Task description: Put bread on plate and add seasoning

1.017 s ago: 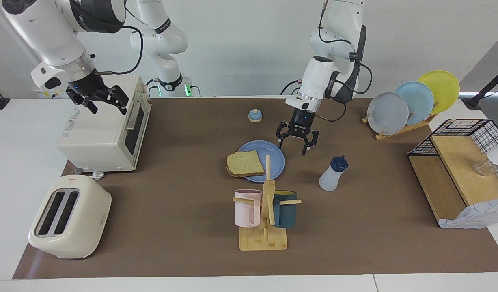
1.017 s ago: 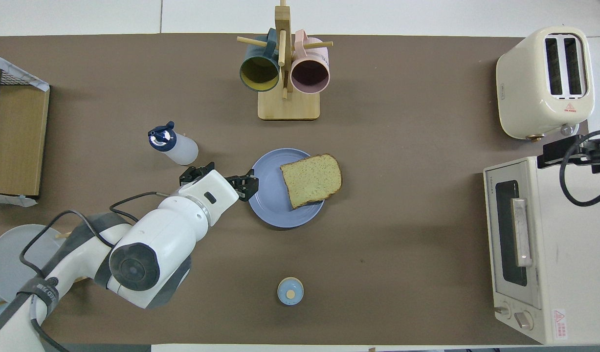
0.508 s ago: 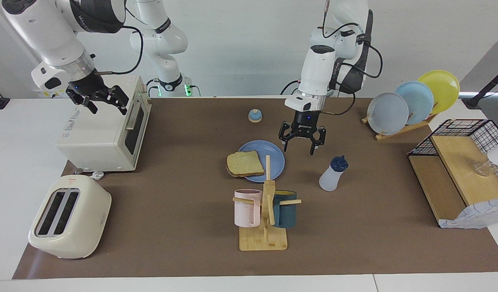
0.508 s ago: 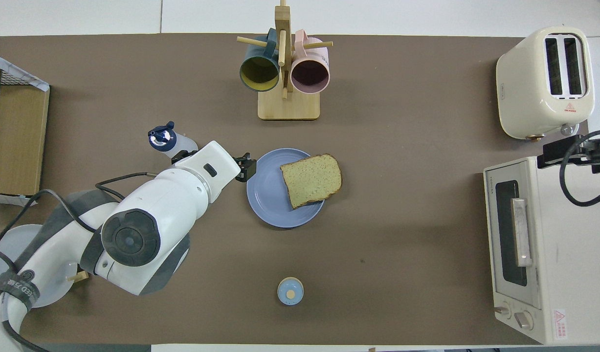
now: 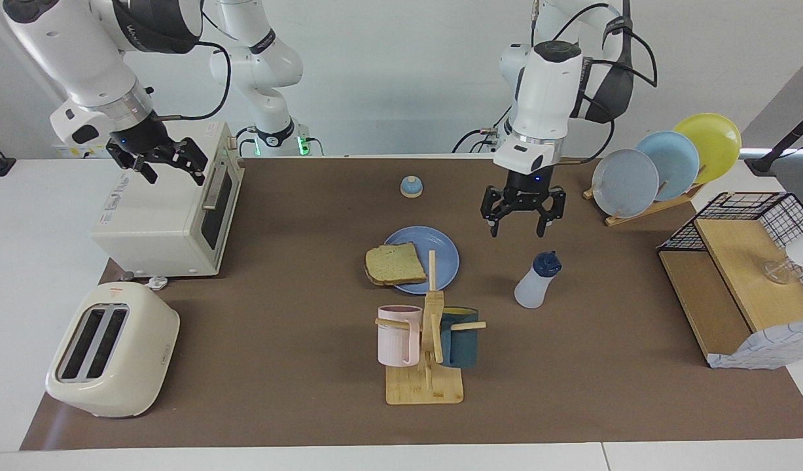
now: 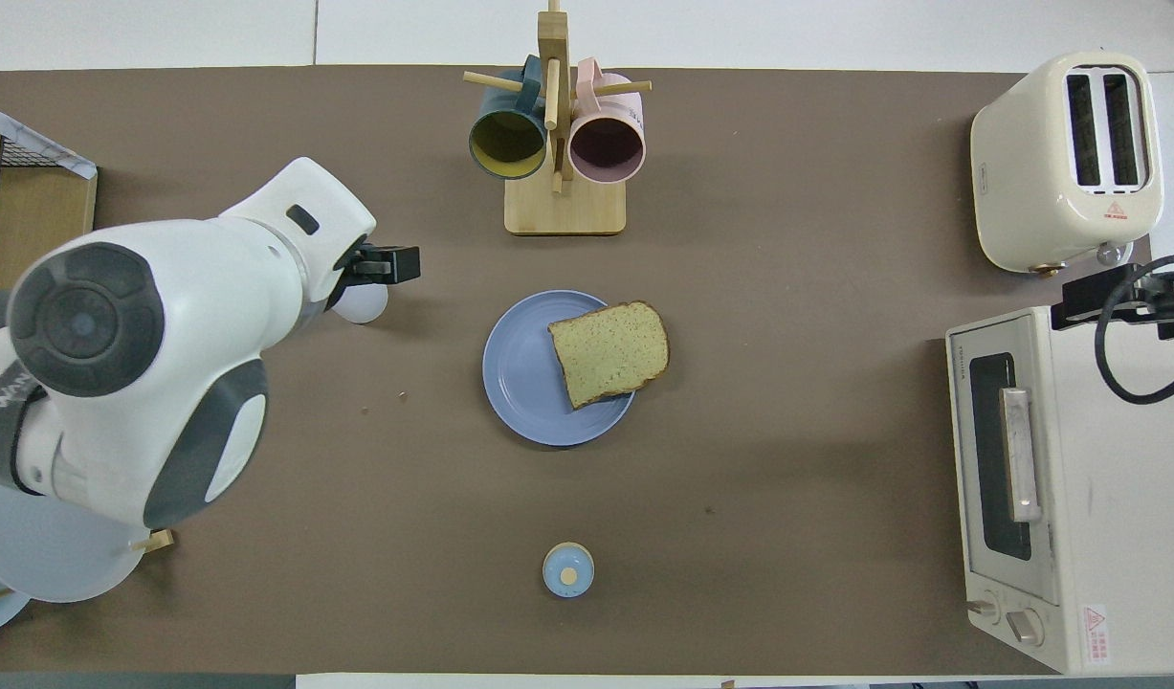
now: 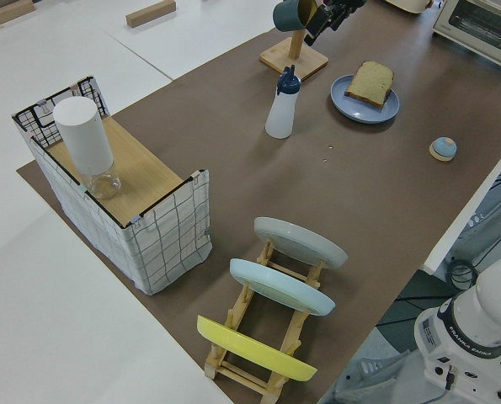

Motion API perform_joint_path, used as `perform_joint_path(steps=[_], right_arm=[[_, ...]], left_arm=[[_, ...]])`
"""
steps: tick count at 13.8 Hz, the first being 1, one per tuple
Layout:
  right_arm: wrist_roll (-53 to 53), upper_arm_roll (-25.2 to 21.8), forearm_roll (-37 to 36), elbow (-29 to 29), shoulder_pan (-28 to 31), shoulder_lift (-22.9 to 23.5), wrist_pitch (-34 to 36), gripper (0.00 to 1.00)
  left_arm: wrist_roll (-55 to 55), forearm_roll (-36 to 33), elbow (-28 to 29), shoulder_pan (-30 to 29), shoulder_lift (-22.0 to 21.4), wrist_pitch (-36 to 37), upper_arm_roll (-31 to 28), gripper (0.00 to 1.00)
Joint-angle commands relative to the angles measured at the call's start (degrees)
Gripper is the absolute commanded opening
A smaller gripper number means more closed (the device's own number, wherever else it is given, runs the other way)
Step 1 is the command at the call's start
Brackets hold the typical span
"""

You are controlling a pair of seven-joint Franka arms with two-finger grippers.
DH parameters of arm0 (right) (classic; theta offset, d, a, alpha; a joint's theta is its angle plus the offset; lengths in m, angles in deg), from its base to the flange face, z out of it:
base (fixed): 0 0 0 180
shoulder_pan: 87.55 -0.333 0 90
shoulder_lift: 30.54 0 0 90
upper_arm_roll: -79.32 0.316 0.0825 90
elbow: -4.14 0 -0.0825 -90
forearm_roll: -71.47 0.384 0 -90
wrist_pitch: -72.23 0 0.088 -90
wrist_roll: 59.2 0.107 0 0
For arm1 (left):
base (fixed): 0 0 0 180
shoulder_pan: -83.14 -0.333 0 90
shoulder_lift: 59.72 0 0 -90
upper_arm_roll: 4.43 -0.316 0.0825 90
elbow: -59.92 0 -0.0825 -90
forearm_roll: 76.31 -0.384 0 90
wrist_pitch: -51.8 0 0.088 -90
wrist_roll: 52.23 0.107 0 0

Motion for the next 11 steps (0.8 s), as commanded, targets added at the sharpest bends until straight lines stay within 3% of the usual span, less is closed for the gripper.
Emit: perform_joint_path(steps=[1,6,11], right_arm=[[-1.14,0.33,-0.34,-0.28,0.53,-0.43,0.19,1.00],[-1.14,0.33,-0.34,-0.28,0.45,-0.43,0.19,1.00],[-1.14,0.33,-0.34,-0.37,0.53,-0.43,0.19,1.00]], left_arm=[[10.39,2.82,-4.46,-4.94,0.82,6.81,0.01,1.00],[25.26,2.91,-5.44,-14.17,0.47,11.75,-0.17,1.00],[26.08,2.91,-6.49,-17.52,-0.06,17.63,0.62,1.00]])
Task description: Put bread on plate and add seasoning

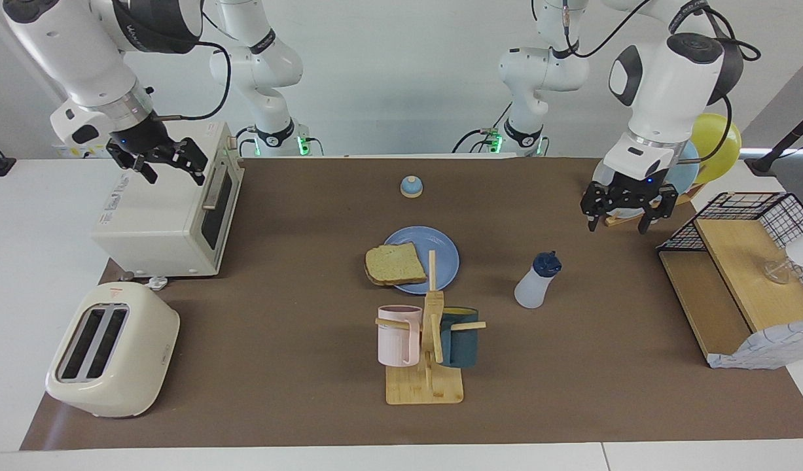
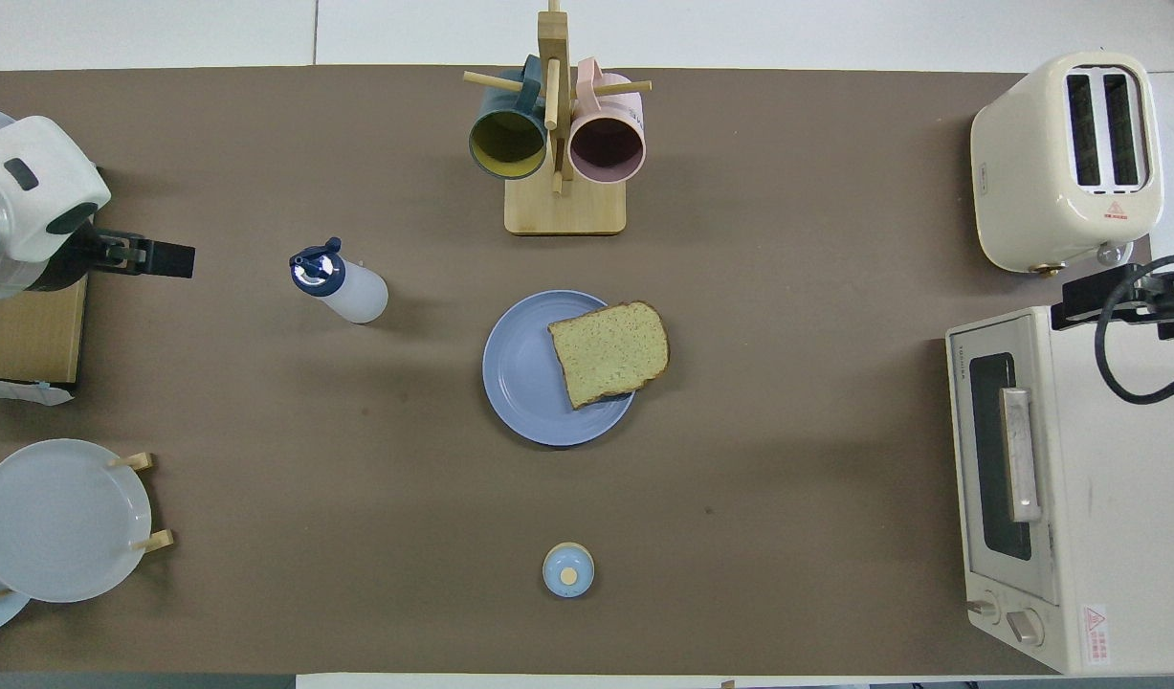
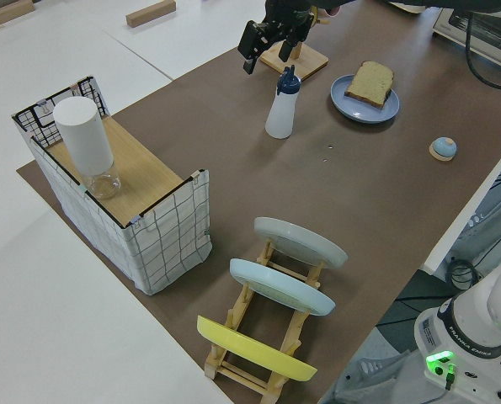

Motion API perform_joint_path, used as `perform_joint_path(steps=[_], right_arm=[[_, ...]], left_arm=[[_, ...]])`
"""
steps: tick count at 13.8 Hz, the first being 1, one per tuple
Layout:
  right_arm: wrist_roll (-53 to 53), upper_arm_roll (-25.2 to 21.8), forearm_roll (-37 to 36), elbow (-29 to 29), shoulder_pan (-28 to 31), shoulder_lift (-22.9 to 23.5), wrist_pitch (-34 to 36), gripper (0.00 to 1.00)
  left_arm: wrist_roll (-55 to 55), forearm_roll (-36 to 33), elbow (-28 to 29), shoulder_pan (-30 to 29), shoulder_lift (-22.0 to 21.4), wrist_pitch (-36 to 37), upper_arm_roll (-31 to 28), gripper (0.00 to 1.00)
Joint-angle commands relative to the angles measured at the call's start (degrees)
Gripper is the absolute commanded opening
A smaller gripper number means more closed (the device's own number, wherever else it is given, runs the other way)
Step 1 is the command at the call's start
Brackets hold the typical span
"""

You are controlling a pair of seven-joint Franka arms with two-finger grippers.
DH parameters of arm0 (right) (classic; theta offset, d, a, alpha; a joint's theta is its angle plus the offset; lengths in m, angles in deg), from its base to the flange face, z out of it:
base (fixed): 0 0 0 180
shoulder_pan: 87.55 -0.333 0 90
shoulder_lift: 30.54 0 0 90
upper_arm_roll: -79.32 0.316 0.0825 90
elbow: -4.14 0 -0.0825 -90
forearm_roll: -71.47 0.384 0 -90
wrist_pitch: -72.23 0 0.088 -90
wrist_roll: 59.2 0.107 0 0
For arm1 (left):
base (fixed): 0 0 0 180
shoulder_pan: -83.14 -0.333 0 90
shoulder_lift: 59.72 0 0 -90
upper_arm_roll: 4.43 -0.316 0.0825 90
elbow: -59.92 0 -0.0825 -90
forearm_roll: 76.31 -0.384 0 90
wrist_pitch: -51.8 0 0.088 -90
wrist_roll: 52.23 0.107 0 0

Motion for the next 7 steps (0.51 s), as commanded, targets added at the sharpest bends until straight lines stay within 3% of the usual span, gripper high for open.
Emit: perform_joint_path(steps=[1,5,7], right_arm=[[-1.14,0.33,-0.34,-0.37,0.53,-0.43,0.19,1.00],[-1.14,0.33,-0.34,-0.28,0.45,-0.43,0.19,1.00],[-1.14,0.33,-0.34,-0.28,0.45,-0.43,0.19,1.00]], left_arm=[[0.46,1.14,-2.03,-1.62,-0.22,5.13,1.68,1.00],[0.02,5.01,-6.49,-11.36,-1.02,11.97,10.72,1.00],[-2.86,5.10,-9.40,-11.12,-1.02,17.86,11.18,1.00]])
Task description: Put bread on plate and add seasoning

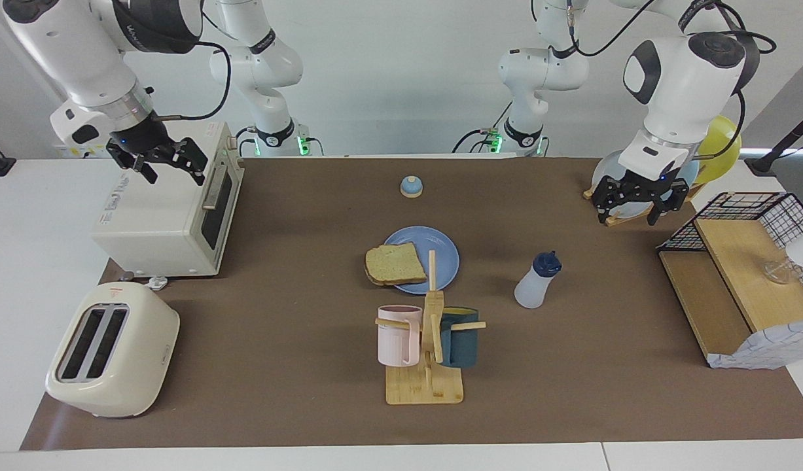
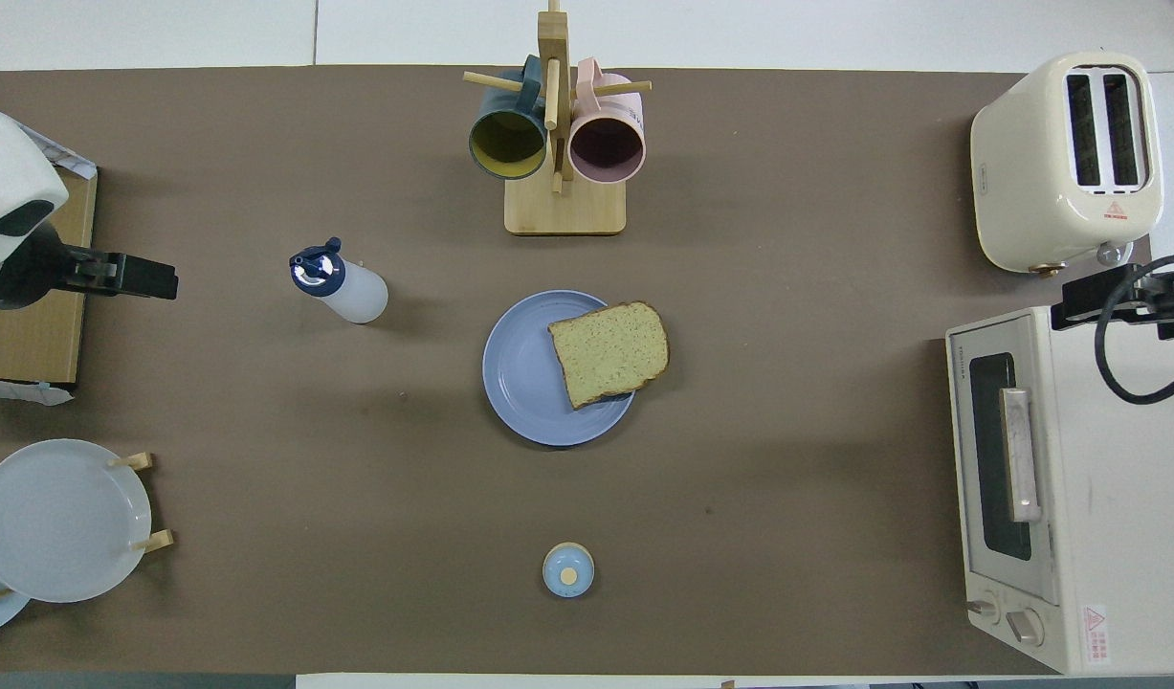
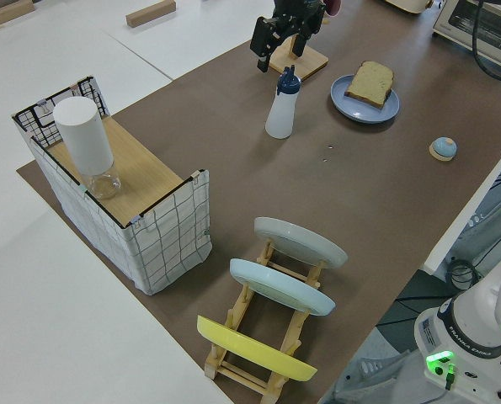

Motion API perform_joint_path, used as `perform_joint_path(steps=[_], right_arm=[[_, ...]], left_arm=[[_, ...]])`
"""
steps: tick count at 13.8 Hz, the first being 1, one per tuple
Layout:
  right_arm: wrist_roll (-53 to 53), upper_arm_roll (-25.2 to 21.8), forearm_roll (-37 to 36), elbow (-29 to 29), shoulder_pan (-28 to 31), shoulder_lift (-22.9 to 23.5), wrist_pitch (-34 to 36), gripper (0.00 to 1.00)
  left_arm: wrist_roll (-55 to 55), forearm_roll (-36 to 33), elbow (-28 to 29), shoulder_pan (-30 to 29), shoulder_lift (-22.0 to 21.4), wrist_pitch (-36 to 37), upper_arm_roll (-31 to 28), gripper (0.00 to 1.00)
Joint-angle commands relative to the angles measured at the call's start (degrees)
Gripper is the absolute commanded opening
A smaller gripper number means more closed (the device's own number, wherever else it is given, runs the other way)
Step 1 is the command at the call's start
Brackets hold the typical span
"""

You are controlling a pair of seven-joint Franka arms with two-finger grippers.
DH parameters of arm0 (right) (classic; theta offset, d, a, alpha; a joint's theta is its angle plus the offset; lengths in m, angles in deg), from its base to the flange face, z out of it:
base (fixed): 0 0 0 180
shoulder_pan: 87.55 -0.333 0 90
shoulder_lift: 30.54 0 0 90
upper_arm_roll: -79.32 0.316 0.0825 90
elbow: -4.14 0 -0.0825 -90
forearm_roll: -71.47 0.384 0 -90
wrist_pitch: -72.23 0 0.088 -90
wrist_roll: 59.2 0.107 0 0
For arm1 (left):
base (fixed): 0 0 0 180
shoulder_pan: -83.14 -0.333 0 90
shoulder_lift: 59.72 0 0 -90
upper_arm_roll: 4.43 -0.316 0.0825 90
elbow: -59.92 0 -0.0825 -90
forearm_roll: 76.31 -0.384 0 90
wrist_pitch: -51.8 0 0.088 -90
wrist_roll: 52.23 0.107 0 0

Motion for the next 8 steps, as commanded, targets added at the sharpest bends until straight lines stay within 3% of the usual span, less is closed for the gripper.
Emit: perform_joint_path(steps=[1,3,8], right_arm=[[-1.14,0.33,-0.34,-0.37,0.53,-0.43,0.19,1.00],[-1.14,0.33,-0.34,-0.28,0.53,-0.43,0.19,1.00],[-1.14,0.33,-0.34,-0.28,0.45,-0.43,0.19,1.00]], left_arm=[[-4.64,0.91,-3.35,-0.95,-0.26,6.91,1.63,1.00],[-5.37,1.00,-3.35,0.36,-1.49,10.77,1.28,1.00],[-7.99,2.14,-1.42,0.55,-2.73,7.12,1.28,1.00]])
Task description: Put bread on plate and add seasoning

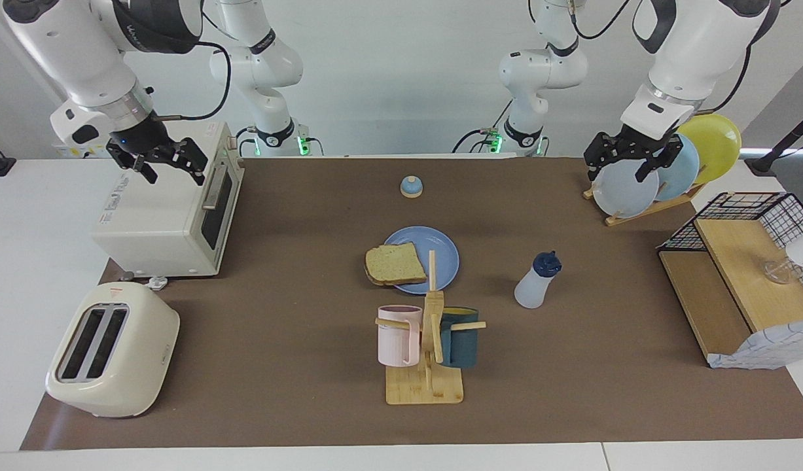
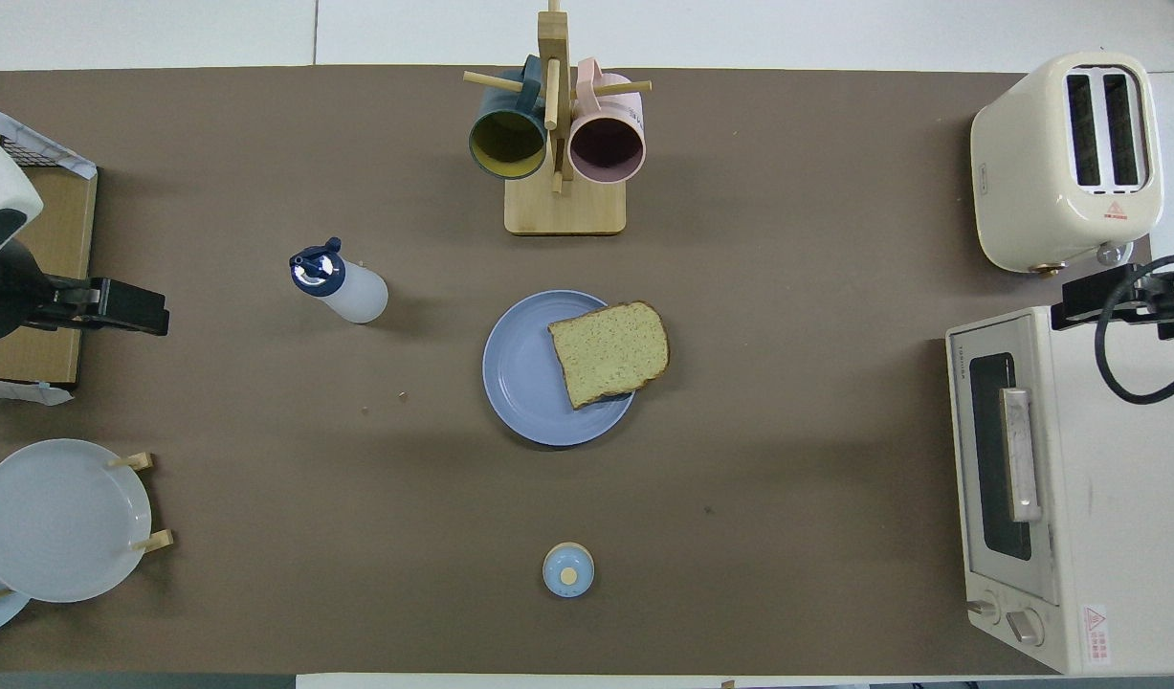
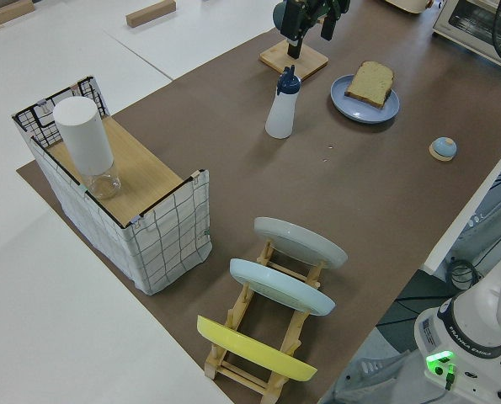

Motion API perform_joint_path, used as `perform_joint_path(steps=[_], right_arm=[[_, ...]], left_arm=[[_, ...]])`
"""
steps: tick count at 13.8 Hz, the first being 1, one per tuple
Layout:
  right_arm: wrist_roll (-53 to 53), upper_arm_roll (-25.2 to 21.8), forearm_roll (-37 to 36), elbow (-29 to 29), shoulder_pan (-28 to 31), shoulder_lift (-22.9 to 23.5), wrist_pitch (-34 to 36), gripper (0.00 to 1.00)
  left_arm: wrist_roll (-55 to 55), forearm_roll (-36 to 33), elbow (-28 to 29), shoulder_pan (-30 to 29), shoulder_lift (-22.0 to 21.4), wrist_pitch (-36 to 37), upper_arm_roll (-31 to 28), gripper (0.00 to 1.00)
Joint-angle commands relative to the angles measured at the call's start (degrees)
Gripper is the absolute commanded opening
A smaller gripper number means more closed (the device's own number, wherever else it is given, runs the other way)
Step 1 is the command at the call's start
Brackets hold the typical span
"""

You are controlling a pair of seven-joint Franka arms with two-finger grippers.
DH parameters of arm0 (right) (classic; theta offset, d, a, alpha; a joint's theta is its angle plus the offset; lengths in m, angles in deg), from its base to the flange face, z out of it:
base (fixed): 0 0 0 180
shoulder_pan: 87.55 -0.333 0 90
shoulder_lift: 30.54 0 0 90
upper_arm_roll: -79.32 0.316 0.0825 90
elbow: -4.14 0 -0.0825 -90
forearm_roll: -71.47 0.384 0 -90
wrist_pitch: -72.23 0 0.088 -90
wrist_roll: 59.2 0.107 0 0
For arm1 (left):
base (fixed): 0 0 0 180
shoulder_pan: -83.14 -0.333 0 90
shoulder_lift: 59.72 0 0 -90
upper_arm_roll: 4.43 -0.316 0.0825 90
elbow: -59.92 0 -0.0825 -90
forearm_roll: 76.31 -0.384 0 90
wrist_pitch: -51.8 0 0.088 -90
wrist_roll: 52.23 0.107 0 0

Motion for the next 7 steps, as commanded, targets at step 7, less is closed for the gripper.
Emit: perform_joint_path(steps=[7], right_arm=[[-1.14,0.33,-0.34,-0.37,0.45,-0.43,0.19,1.00]], left_arm=[[-2.36,1.07,-2.50,1.84,1.53,-0.95,-1.33,1.00]])
